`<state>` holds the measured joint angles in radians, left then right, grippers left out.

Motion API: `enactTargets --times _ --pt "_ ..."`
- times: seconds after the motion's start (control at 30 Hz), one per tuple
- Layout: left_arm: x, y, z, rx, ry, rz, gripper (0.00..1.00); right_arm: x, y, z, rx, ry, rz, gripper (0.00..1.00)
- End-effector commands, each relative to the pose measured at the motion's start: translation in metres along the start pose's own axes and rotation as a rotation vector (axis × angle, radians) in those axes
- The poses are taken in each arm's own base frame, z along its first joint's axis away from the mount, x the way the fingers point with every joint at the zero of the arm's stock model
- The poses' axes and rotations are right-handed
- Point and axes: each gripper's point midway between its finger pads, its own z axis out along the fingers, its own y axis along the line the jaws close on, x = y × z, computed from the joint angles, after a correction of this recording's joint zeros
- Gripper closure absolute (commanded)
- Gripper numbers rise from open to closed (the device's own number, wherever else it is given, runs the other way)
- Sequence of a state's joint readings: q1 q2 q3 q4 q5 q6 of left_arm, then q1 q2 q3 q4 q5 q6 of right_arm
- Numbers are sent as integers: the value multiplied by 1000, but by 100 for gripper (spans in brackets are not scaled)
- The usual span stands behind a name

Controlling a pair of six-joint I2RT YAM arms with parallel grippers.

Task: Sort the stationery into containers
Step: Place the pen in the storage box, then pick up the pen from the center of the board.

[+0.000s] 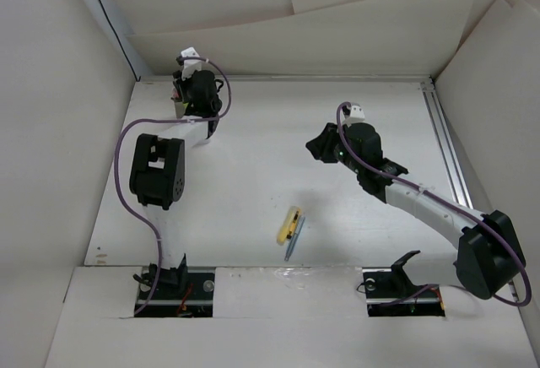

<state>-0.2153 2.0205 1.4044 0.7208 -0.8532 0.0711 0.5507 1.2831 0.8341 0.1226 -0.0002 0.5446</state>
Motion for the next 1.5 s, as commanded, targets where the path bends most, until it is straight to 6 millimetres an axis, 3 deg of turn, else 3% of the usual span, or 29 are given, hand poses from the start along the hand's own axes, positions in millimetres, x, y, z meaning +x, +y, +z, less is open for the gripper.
enactTargets --times 0.0,0.07,0.37,0.47,0.57,0.6,0.63,0.67,0.73,0.77,0.83,0.97,1.03,1.07,1.23,1.3,1.33,1.43,1.47 --pt "-12 -1 1 0 -49 -41 96 -19 11 -4 -48 -71 -14 65" --pt "-4 1 -1 1 -36 -26 91 -19 11 -4 -48 -71 -14 65" --pt "-9 4 -11 11 -20 -58 67 -19 17 -6 -68 -69 -17 65" --pt "-32 5 -20 23 -40 -83 55 -21 19 -8 -73 -77 -17 65" --pt "-60 -7 -43 105 -61 -122 45 -24 20 -11 -78 -85 -18 65" --pt "-66 -6 -45 116 -62 -123 45 -24 20 -11 -78 -85 -18 65" --pt "-87 -9 -53 131 -78 -182 45 -22 24 -11 -85 -80 -20 65" --pt "-89 -15 -60 159 -59 -174 45 -22 24 -11 -85 -80 -20 65" --pt "-102 -24 -68 215 -48 -207 58 -23 22 -11 -76 -86 -19 65" --pt "-122 -26 -73 245 -51 -278 61 -23 22 -11 -76 -86 -19 65" --pt "-118 -46 -84 364 29 -282 67 -23 16 -7 -48 -91 -9 65" --pt "-135 -77 -120 599 168 -415 76 -21 7 -7 -2 -99 2 65" --pt "-124 -89 -143 687 261 -482 77 -17 2 -4 20 -89 2 66" --pt "-119 -102 -164 794 314 -492 77 -18 0 -4 28 -94 2 66" --pt "-57 -123 -246 1000 549 -399 75 -16 -1 -4 33 -87 11 66" --pt "-27 -120 -275 1038 642 -305 74 -19 -5 -4 49 -97 14 66" --pt "-1 -117 -296 1055 708 -253 74 -19 -5 -4 49 -97 14 66" --pt "40 -103 -334 1084 823 -162 74 -19 -9 -4 70 -100 23 66" --pt "61 -93 -356 1108 869 -108 74 -17 -11 -5 75 -93 22 66"
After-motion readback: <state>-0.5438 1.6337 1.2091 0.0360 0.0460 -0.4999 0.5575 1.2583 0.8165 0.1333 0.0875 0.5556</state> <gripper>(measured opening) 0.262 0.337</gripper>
